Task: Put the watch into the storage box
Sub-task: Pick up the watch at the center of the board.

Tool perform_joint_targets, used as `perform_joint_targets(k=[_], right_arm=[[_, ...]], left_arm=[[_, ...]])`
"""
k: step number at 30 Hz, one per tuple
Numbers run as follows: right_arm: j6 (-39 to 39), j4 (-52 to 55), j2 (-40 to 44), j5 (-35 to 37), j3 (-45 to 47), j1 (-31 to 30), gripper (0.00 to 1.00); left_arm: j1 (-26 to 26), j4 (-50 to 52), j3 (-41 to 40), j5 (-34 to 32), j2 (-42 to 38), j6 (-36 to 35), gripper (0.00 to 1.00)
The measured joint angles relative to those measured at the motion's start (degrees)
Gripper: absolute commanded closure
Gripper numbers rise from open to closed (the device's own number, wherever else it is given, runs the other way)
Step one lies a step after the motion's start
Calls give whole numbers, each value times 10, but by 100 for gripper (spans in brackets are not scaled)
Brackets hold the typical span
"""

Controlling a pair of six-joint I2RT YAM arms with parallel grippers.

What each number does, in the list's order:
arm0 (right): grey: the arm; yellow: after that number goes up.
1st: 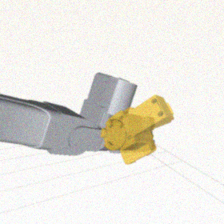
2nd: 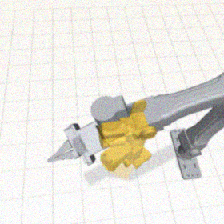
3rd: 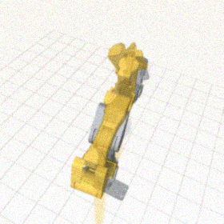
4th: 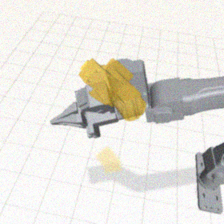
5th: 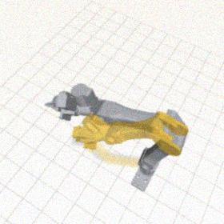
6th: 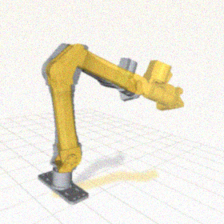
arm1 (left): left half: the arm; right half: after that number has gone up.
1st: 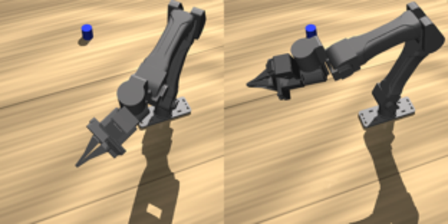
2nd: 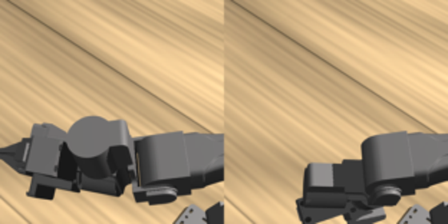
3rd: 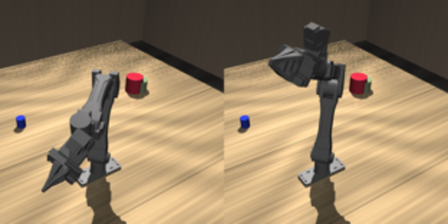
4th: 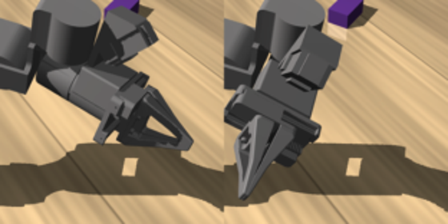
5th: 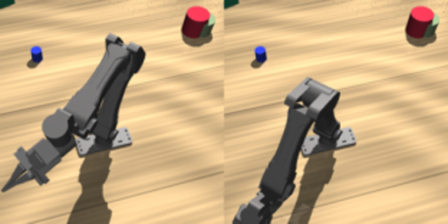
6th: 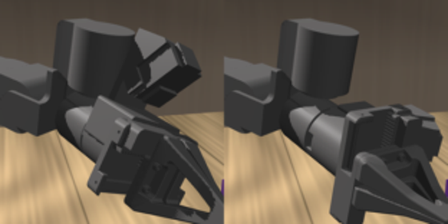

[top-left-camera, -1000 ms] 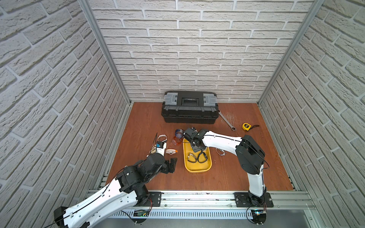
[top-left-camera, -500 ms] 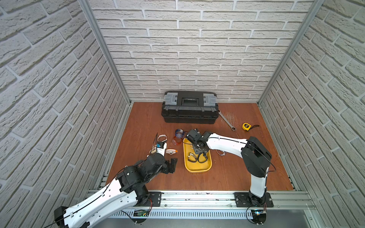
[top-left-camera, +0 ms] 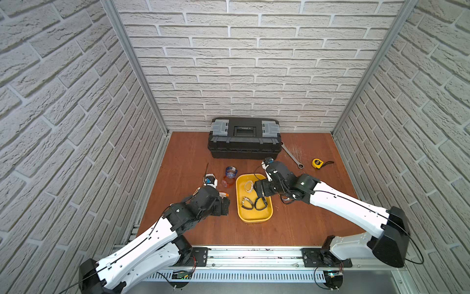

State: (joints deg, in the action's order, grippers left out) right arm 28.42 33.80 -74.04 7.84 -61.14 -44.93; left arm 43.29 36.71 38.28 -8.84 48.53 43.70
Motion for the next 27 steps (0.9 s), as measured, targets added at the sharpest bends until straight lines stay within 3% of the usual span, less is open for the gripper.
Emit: perform_joint_targets(k=[6,13,20,27], right_arm=[[-9,-13,167,-30,108,4,0],[-8,-42,345,-92,235,4,0],[-8,-44,424,-153,261,4,0],[-11,-45,427,-170,261,4,0]], left_arm=[[-88,-82,-8,85,110,30,13],[-142,-220,-53,137,166,111,19],[-160,-301,-70,149,221,177,24],[-162,-341,-78,132,243,206,34]])
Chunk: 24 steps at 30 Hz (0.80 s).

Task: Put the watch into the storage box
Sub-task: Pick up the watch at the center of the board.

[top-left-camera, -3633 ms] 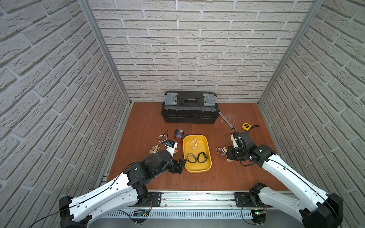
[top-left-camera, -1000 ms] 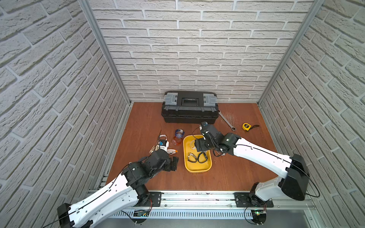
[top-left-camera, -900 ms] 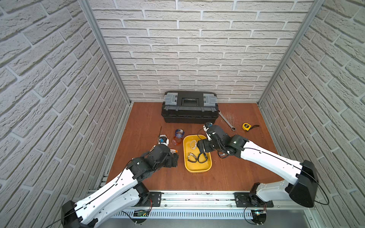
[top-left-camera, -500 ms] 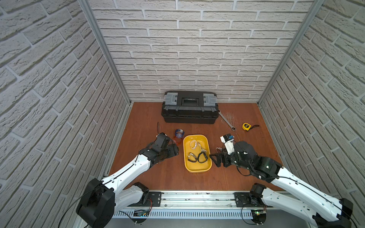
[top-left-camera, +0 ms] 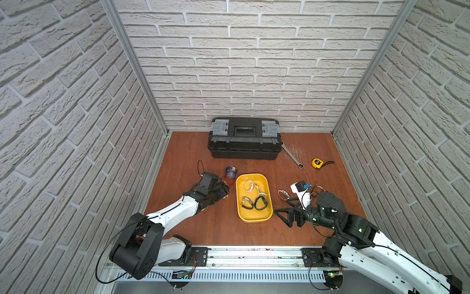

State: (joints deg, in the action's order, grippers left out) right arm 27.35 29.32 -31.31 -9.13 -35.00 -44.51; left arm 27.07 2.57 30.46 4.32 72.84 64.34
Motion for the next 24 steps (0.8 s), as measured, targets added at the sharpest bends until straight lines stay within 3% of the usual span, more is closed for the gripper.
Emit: perform_joint_targets(k=[9,16,24], right_arm=[[-2,-3,-15,-2,8,0,0],[-2,-4,-17,-2,10,0,0],[-2,-4,-19,3,10,0,0]], left_arm=[[-1,-12,0,-20,29,-3,75],[-2,14,10,-31,33,-33,85],[16,103,73,-55,37,-106,86]])
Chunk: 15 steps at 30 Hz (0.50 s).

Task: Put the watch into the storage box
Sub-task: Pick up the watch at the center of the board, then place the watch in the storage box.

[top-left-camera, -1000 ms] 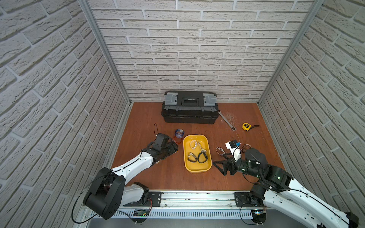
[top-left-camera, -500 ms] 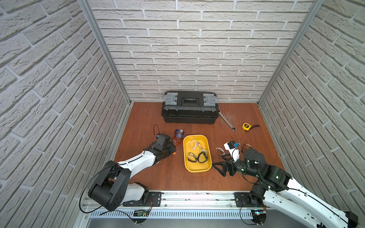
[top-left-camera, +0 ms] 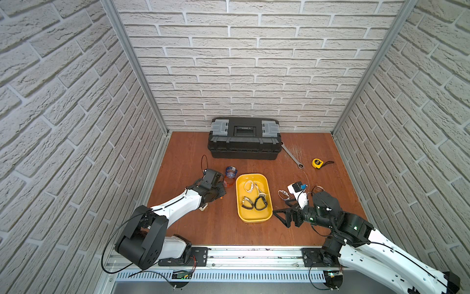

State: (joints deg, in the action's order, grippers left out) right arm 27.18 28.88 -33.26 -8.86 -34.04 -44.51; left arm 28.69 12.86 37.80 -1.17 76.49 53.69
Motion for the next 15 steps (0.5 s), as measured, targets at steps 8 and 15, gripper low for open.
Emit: perform_joint_targets(k=[8,15], right_arm=[[1,0,3,8,0,0,0],[5,0,18,12,11,0,0]], left_arm=[[76,132,107,-40,26,-86,88],[166,248,256,-70,103,-160,90]])
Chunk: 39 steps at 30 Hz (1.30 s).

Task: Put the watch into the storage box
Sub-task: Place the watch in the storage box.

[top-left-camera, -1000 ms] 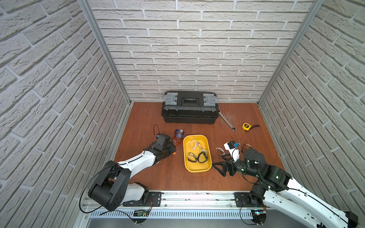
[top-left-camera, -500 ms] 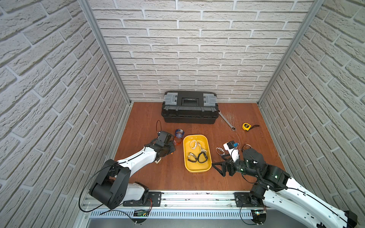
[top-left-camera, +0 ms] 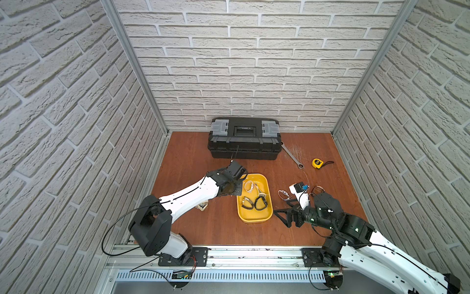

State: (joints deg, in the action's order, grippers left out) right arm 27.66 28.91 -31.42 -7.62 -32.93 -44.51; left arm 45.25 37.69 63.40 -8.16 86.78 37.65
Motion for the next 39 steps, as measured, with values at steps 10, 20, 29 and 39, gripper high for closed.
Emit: perform_joint_targets(k=[10,20,29,39], right_arm=[[4,1,18,-2,5,0,0],[12,9,53,10,14,0,0],[20,23,53,28,15,0,0],[35,42,7,73,14,0,0]], left_arm=[[59,83,170,-32,192,-92,91],[59,105,219,-70,295,-138,88],[63,103,218,-89,300,-147,62],[80,105,218,-96,286,-147,45]])
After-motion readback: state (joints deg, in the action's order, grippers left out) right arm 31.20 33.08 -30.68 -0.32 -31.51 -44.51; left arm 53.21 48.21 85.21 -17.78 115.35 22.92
